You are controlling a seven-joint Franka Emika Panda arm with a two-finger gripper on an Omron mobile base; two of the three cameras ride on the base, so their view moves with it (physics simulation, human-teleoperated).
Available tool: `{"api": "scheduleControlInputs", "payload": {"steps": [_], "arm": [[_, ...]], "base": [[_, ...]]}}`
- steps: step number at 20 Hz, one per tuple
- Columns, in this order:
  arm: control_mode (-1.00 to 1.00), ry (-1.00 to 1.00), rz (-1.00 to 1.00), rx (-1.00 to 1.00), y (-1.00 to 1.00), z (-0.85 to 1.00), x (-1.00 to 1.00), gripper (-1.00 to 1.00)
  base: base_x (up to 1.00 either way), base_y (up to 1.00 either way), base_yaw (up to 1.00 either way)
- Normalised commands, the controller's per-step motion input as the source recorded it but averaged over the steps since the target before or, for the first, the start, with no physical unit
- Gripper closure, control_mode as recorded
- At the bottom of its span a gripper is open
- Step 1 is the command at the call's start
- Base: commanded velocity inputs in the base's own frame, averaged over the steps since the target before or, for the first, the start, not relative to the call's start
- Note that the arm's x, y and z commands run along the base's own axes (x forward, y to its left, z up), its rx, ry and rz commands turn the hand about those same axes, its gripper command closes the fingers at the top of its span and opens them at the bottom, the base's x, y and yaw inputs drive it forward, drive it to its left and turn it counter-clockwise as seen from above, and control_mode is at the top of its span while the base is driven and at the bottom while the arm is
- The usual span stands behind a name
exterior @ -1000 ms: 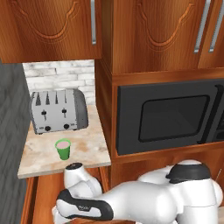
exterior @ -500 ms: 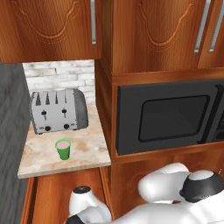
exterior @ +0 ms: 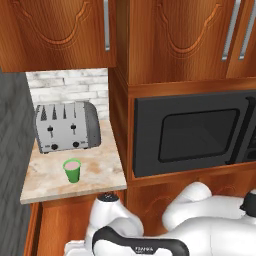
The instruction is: Pick up the straw from the left drawer and put it inside the smoothie cup.
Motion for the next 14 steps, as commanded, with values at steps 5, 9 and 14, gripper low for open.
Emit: {"api": "scheduleControlInputs", "payload": {"steps": [5,9,14], "arm": [[-1.0,-0.06,-0.28,-0.02,0.0,-0.04,0.2,-1.0],[-1.0,0.0,-0.01,-0.12,-0.01,-0.03,0.08,-1.0],[-1.0,0.0,-0.08,-0.15,0.0,0.0,0.24,-1.0]], "base": [[0.0,0.0,0.0],[0.0,0.0,0.0],[0.0,0.0,0.0]]}}
